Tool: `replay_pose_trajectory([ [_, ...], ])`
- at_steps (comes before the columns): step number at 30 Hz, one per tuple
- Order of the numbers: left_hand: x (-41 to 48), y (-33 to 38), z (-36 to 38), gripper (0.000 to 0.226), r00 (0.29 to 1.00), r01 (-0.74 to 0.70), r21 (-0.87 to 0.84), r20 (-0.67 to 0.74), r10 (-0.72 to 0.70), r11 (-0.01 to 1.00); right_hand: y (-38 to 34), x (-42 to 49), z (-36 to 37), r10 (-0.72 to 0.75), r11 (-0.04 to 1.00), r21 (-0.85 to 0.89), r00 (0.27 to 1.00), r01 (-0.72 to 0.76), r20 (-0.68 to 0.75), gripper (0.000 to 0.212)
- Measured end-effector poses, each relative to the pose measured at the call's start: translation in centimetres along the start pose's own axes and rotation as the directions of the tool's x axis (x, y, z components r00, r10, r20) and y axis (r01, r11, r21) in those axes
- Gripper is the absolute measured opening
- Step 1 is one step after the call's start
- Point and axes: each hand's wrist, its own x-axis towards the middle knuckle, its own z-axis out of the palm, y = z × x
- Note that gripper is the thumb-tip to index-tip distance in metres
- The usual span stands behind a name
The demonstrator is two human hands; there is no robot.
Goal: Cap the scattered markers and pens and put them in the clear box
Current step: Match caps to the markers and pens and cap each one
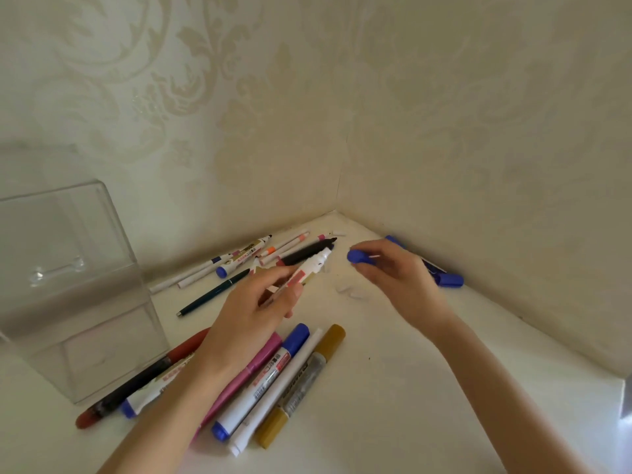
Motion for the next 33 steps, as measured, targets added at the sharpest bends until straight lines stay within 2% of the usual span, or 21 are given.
replay_pose_trajectory([
  [1,0.0,-0.2,0.1,0.022,1.000,-0.027,0.043,-0.003,0.027,0.999,-0.7,-0.7,0.6,-0.035,0.995,0.093,0.999,0.033,0.023,0.025],
  [3,0.0,-0.4,0.1,0.025,0.998,-0.057,0.080,-0.010,0.058,0.995,-1.3,-1.3,1.4,-0.069,0.985,0.159,0.997,0.062,0.039,0.029],
  [8,0.1,-0.4,0.1,0.027,0.994,-0.108,0.111,-0.019,0.111,0.988,-1.0,-1.4,1.7,-0.074,0.978,0.196,0.997,0.074,-0.007,0.030],
  [15,0.1,-0.5,-0.1,0.031,0.994,-0.102,0.118,-0.038,0.107,0.988,-1.4,-1.7,1.6,-0.031,0.967,0.254,0.999,0.035,-0.022,0.023],
  [19,0.1,-0.3,-0.1,0.025,0.995,-0.088,0.129,-0.034,0.093,0.988,-1.1,-1.6,1.4,0.192,0.830,0.542,0.980,-0.133,-0.054,0.021],
  [22,0.0,-0.6,0.2,0.026,0.995,-0.099,0.117,0.022,0.097,0.988,-0.8,-1.5,1.3,0.366,0.631,0.733,0.931,-0.253,0.006,0.022],
  [24,0.1,-0.7,0.5,0.027,0.995,-0.097,0.120,0.040,0.093,0.988,-0.7,-1.4,1.4,0.406,0.553,0.784,0.913,-0.280,0.039,0.025],
  [29,0.1,-0.9,0.4,0.032,0.995,-0.093,0.132,0.041,0.088,0.987,-0.9,-1.5,1.9,0.356,0.579,0.765,0.932,-0.283,0.076,0.025],
  [33,0.0,-0.8,0.5,0.030,0.995,-0.095,0.158,0.043,0.089,0.983,-1.0,-1.7,2.6,0.298,0.716,0.651,0.954,-0.251,0.040,0.015],
])
